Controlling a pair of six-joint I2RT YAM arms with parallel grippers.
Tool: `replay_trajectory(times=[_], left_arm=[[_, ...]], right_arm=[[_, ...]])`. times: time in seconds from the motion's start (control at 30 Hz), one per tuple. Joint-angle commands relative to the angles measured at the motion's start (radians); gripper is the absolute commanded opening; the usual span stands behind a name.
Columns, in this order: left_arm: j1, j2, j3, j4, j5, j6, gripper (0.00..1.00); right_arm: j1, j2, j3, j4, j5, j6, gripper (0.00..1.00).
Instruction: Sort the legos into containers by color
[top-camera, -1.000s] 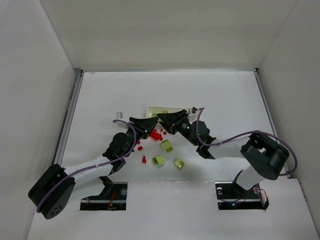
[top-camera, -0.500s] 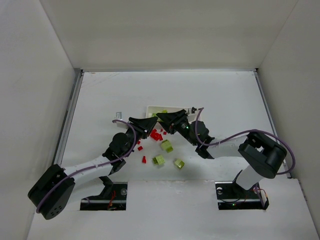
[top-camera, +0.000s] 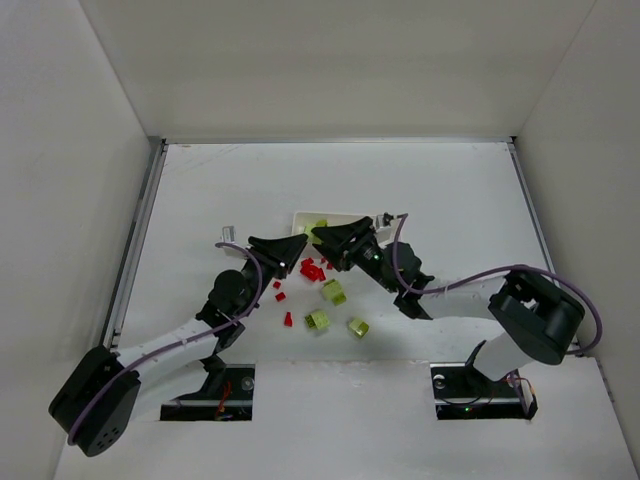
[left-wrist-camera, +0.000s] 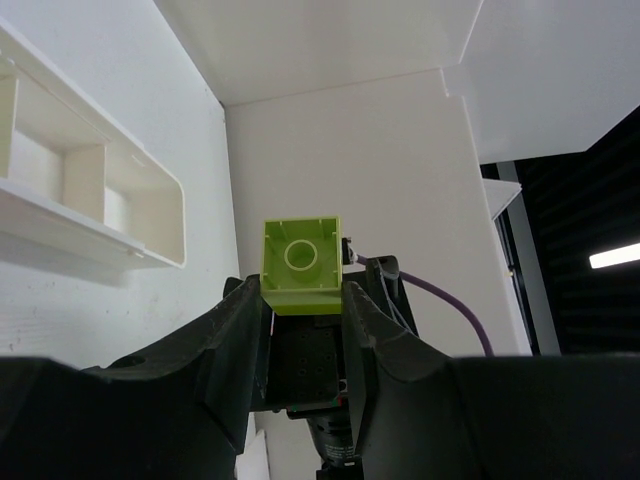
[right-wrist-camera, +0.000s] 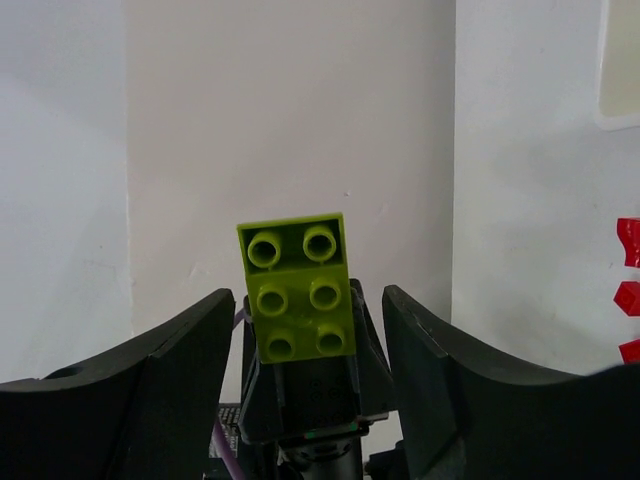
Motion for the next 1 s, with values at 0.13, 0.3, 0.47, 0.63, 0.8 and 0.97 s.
replay_trajectory(times=[0.13,0.3,0.47,0.63,0.8,0.97], left_arm=[[0.022,-0.073,-0.012,0.003,0.015,0.005,0.17],[0.018,-0.066,-0.016,0.003,0.015,0.002,0.17],[0.010,-0.055,-0.016,0.003,0.015,-0.008,0.17],[-0.001,-0.049,-0.013,0.003,0.015,-0.015,0.18],[0.008,-0.047,-0.007,0.003,0.020,-0.018,0.34],[0.015,-0.037,0.018,0.003,0.024,-0.014,0.43]], right_arm=[[-0.004,-0.050,-0.024,0.000,0.000,-0.063,0.62],[-0.004,-0.052,-0.022,-0.001,0.000,-0.074,0.53],[-0.012,-0.053,-0.024,0.006,0.009,-0.086,0.41],[-0.018,-0.050,-0.021,0.023,0.012,-0.104,0.33],[-0.017,-0.052,-0.025,0.019,0.012,-0.112,0.30],[-0.015,-0.053,-0.033,0.014,0.007,-0.107,0.30]])
